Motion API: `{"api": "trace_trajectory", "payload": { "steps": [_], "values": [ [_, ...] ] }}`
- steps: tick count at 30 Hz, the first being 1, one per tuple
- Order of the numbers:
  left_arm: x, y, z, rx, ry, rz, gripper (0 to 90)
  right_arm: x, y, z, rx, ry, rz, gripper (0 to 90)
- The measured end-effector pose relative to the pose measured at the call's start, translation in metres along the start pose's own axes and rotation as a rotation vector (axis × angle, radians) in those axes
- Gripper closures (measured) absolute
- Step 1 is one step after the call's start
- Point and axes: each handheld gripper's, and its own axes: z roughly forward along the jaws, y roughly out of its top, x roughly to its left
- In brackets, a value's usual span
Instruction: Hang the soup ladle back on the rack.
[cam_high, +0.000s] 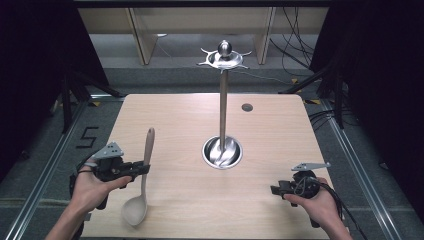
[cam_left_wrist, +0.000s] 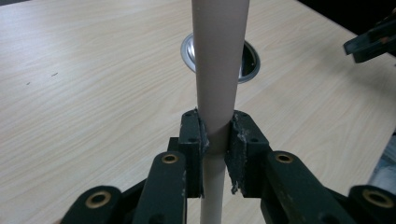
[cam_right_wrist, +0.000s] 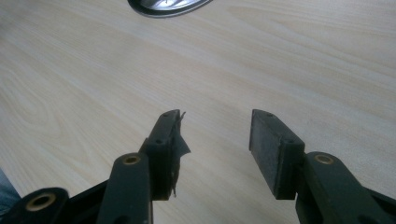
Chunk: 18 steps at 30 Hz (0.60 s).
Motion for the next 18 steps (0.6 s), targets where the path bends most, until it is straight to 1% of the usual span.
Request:
{"api": "trace_trajectory", "payload": {
  "steps": [1, 2, 3, 4, 5, 6, 7, 8, 9, 10, 11, 12, 13, 14, 15, 16, 17, 18],
  "values": [
    [0.000, -0.001, -0.003, -0.009, -0.007, 0.002, 75.4, -0.001, 0.000, 0.000, -0.003, -0.009, -0.019, 54.2],
    [-0.001, -0.005, -0.008, -0.043, -0.021, -0.002, 75.4, -0.001, 0.000, 0.000, -0.005, -0.006, -0.018, 54.2],
    [-0.001, -0.007, -0.011, -0.061, -0.024, 0.002, 75.4, 0.000, 0.000, -0.001, -0.001, 0.012, 0.005, 54.2],
    [-0.001, -0.007, -0.011, -0.061, -0.024, 0.002, 75.4, 0.000, -0.001, 0.001, -0.022, 0.008, -0.001, 54.2],
    [-0.002, -0.009, -0.013, -0.081, -0.025, 0.013, 75.4, 0.000, -0.001, 0.000, -0.018, 0.008, 0.012, 54.2],
    [-0.003, -0.012, -0.018, -0.112, -0.022, 0.022, 75.4, -0.001, -0.001, 0.000, -0.022, 0.005, -0.001, 54.3],
    [-0.004, -0.014, -0.019, -0.127, -0.024, 0.031, 75.4, 0.000, 0.000, 0.000, -0.025, 0.004, -0.002, 54.3],
    [-0.005, -0.015, -0.021, -0.138, -0.022, 0.034, 75.4, 0.000, -0.001, 0.002, -0.045, 0.004, 0.002, 54.4],
    [-0.005, -0.015, -0.021, -0.138, -0.022, 0.034, 75.4, 0.000, -0.001, 0.002, -0.045, 0.004, 0.002, 54.4],
    [-0.006, -0.015, -0.023, -0.154, -0.026, 0.047, 75.4, 0.001, -0.001, 0.003, -0.058, 0.016, 0.011, 54.3],
    [-0.006, -0.016, -0.023, -0.170, -0.020, 0.054, 75.4, 0.001, -0.001, 0.003, -0.064, 0.016, 0.003, 54.3],
    [-0.006, -0.016, -0.023, -0.170, -0.020, 0.054, 75.4, 0.001, -0.001, 0.003, -0.064, 0.016, 0.003, 54.3],
    [-0.005, -0.014, -0.024, -0.168, -0.044, 0.077, 75.4, 0.001, -0.001, 0.003, -0.065, 0.017, 0.002, 54.3],
    [-0.005, -0.014, -0.024, -0.168, -0.044, 0.077, 75.4, 0.001, -0.001, 0.003, -0.065, 0.017, 0.002, 54.3],
    [-0.002, -0.014, -0.022, -0.199, -0.071, 0.099, 75.3, 0.001, -0.001, 0.003, -0.065, 0.012, 0.008, 54.4],
    [-0.002, -0.014, -0.022, -0.199, -0.071, 0.099, 75.4, 0.001, -0.001, 0.003, -0.065, 0.013, 0.008, 54.3],
    [0.001, -0.012, -0.020, -0.208, -0.102, 0.118, 75.3, 0.001, -0.001, 0.003, -0.062, 0.015, 0.008, 54.4],
    [0.003, -0.010, -0.020, -0.202, -0.117, 0.142, 75.3, 0.001, -0.001, 0.003, -0.064, 0.015, 0.006, 54.4]
  ]
}}
